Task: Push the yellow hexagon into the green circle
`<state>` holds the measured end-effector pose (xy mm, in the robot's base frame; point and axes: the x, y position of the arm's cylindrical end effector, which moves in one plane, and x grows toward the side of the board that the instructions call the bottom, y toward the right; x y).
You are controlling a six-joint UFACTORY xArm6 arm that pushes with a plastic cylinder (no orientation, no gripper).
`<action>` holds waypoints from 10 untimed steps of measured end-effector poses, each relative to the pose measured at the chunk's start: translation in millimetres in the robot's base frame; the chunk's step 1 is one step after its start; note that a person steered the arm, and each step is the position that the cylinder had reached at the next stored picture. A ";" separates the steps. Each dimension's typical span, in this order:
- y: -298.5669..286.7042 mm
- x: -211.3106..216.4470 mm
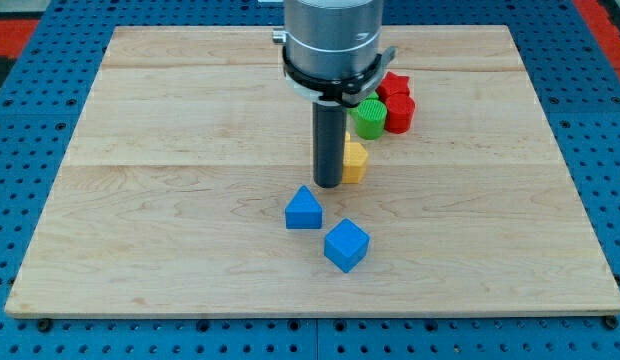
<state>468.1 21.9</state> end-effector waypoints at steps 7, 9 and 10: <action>24.1 -38.3; 24.2 -31.0; 84.5 -34.6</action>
<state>433.5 106.4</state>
